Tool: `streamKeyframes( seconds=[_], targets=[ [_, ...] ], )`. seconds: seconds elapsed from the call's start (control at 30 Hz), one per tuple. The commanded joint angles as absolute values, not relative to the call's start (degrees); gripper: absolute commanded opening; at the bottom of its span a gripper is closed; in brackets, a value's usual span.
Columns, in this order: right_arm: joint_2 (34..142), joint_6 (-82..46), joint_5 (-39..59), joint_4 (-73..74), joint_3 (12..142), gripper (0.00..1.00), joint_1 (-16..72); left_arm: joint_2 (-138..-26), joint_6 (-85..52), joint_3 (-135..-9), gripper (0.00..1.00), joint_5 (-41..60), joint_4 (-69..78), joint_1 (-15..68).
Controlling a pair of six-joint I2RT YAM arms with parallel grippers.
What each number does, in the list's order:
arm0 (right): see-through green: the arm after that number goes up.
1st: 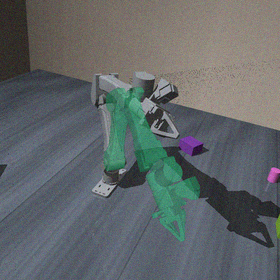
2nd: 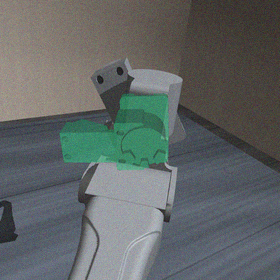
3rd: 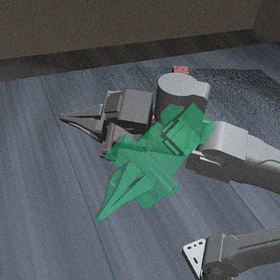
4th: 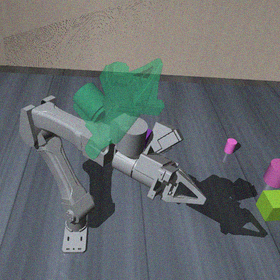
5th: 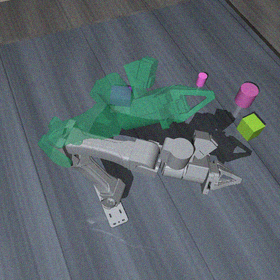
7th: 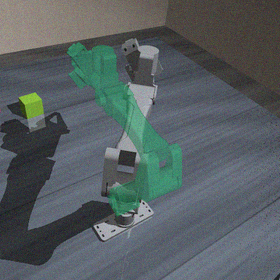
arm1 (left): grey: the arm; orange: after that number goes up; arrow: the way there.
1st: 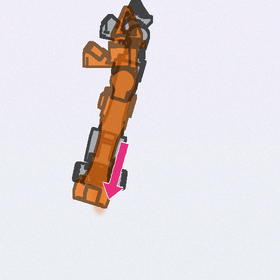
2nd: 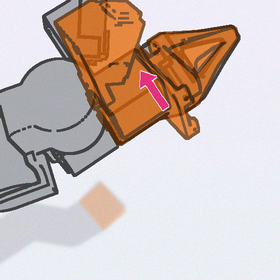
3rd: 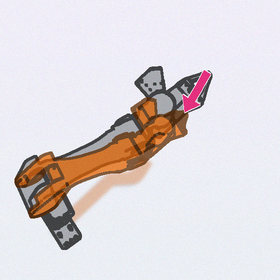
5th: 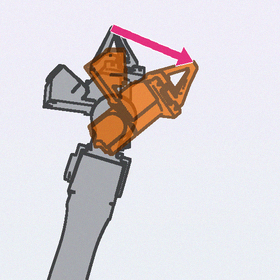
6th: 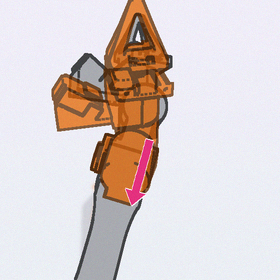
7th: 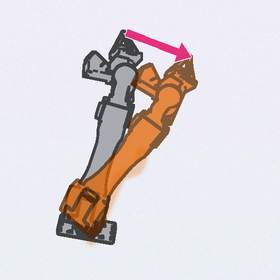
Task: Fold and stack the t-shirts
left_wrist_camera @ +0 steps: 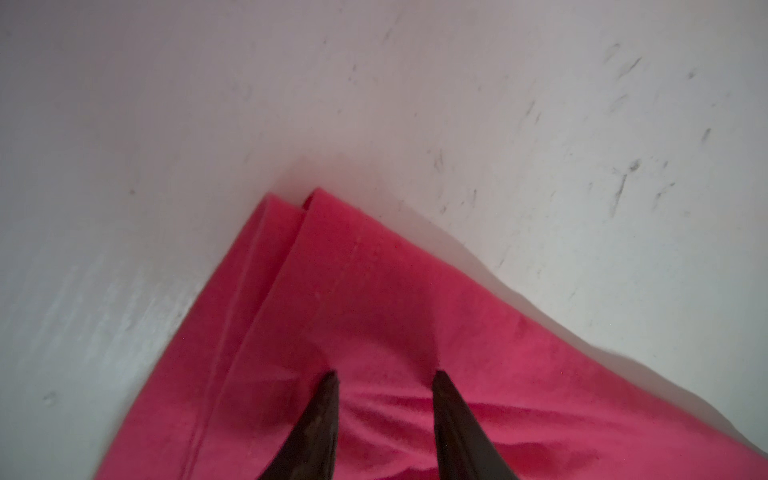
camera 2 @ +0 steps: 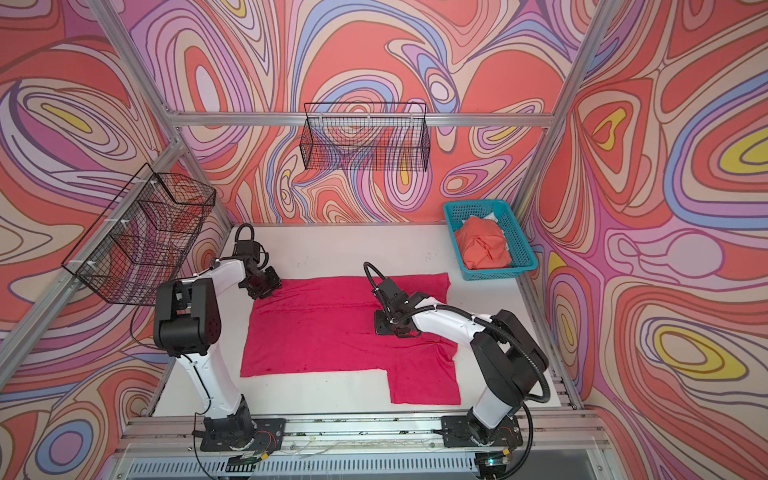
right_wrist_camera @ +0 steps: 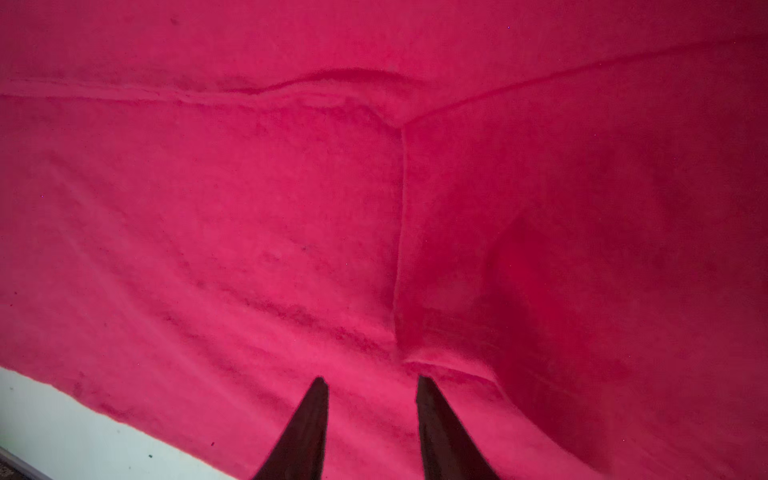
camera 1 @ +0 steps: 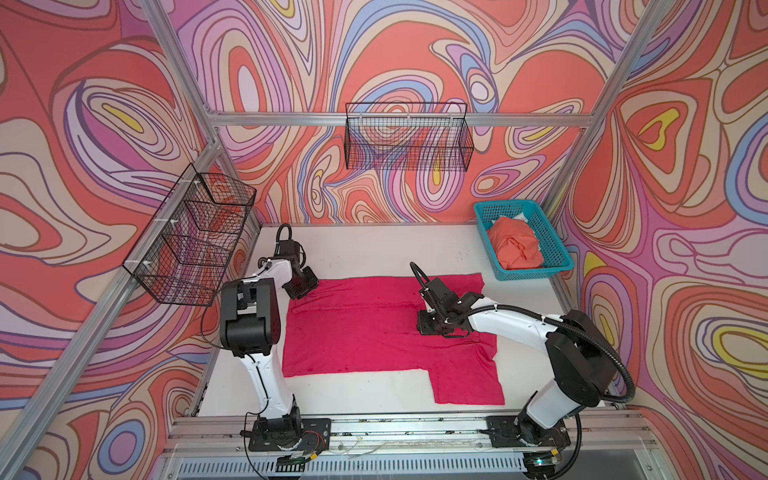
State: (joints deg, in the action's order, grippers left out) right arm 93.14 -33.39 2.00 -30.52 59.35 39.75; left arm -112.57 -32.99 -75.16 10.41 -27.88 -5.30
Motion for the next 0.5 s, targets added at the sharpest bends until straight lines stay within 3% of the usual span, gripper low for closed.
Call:
streamKeyframes(
  seconds=[0.0, 0.2, 0.47],
  targets=[
    [92.0, -31.6, -1.9, -32.4, 61.8, 0.42, 37.5, -113.9, -32.7, -73.7, 0.40, 10.5, -31.7, -4.7],
    [95.6, -30.5, -1.2, -30.0, 60.6, 0.47, 33.2, -113.6, -32.6, -73.5, 0.40, 10.9, -31.6, -4.4],
    [96.3, -31.6, 1.3, -28.2, 60.3, 0.45, 37.0, -113.7, -32.6, -73.5, 0.40, 10.9, -31.7, -3.9]
  ],
)
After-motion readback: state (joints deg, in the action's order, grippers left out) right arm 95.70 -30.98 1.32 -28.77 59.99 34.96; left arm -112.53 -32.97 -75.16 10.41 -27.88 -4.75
